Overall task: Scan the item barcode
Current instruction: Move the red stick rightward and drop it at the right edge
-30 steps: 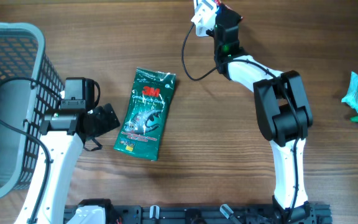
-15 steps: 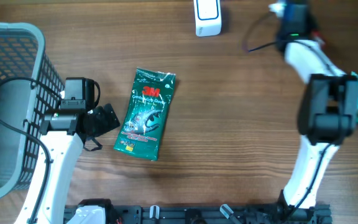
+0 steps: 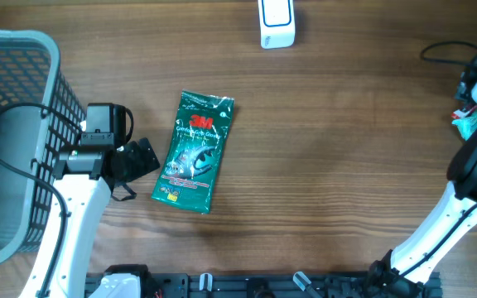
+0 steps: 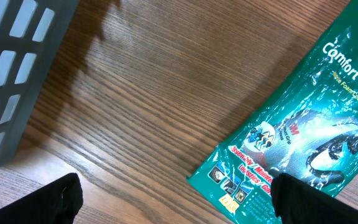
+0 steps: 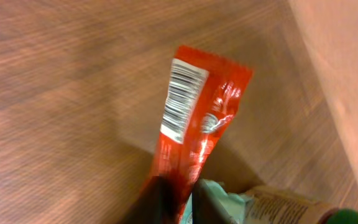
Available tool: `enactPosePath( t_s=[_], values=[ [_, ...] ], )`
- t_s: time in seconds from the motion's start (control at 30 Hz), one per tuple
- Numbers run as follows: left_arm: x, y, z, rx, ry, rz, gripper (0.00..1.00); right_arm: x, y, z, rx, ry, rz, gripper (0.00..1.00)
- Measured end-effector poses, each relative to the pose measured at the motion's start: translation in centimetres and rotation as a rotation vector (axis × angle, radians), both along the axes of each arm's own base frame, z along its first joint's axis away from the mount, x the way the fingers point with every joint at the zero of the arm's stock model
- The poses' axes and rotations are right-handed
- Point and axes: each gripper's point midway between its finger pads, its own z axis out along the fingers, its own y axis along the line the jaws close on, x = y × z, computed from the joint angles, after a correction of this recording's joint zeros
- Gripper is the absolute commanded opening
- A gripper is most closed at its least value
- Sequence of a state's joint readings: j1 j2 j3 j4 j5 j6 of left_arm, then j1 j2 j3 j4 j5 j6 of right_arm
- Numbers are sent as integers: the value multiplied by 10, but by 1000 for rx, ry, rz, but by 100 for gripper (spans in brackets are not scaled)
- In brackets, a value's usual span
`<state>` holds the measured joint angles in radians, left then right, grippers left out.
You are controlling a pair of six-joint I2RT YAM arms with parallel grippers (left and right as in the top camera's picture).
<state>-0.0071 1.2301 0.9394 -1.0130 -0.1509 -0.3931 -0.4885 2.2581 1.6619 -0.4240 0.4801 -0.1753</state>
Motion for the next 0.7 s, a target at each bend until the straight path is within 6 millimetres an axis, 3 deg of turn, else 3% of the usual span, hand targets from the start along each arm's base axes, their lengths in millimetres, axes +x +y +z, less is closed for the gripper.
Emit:
enactPosePath(
  t_s=[0.1,0.23,0.37,0.43,0.5,0.57,0.63,0.7],
  values=[
    [0,0,0,0,0,0,100,-12,-7,-4,34,-28,-77,100],
    [0,0,0,0,0,0,100,-6,-1,8,78,-97,-86,100],
    [0,0,0,0,0,0,100,24,36,72,127,-268,3,100],
    [0,0,0,0,0,0,100,36,64,111,163,-364,53,100],
    [0,0,0,0,0,0,100,46,123,165,259,-485,135,100],
    [0,0,0,0,0,0,100,48,178,195,379,-550,203,100],
    [0,0,0,0,0,0,100,43,240,202,564,-545,254,100],
    [0,0,0,0,0,0,100,36,293,191,724,-488,279,100]
  ],
)
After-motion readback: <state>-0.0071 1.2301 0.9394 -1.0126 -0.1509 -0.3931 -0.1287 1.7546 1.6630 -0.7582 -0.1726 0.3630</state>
